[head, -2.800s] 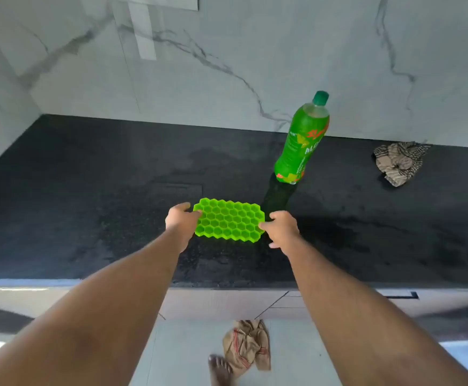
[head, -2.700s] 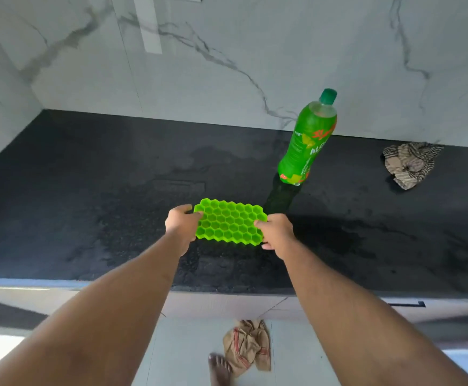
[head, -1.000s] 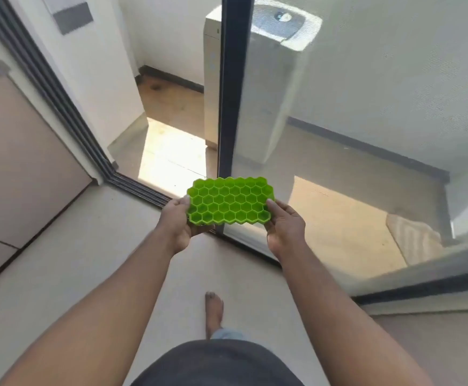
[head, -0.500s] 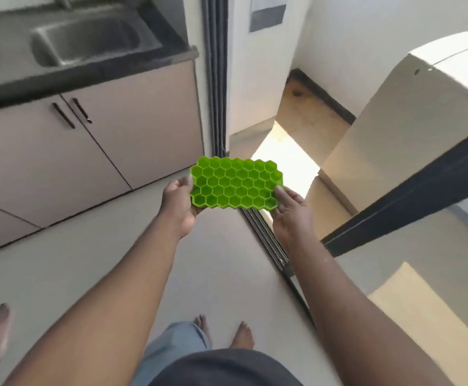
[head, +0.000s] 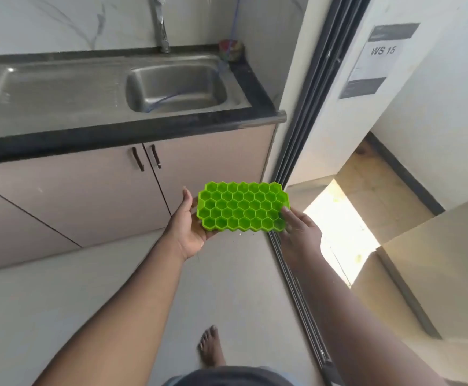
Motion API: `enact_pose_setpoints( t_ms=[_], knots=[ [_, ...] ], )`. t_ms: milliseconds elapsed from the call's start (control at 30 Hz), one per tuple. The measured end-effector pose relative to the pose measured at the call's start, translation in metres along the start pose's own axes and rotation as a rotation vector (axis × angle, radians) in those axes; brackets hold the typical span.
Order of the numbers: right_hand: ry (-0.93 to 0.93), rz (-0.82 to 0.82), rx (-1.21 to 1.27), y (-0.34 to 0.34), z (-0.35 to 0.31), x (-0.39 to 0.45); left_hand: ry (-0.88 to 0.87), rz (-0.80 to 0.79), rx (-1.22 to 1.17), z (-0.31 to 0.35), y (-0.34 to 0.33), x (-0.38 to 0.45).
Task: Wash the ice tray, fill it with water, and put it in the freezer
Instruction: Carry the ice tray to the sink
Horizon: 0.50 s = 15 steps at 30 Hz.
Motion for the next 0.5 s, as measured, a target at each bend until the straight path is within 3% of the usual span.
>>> enact_pose_setpoints(
  t_ms=[367,500],
  knots=[
    [-0.032,-0.127,-0.011,-0.162,0.038,0.111,0.041,-0.164,0.046,0.15,-0.032,0.061],
    [-0.039,-0.238,-0.126,-0.236,0.052,0.164,-0.027,-0.094,0.021,0.227,-0.03,0.103]
  ],
)
Point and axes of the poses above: each hand's wrist, its own x-axis towards the middle knuckle, its own y-axis out of the back of the hand, z = x × y, the point moved 10 cm from there along x, towards the middle knuckle, and after that the axes turned 15 degrees about y, right-handed, at the moved point
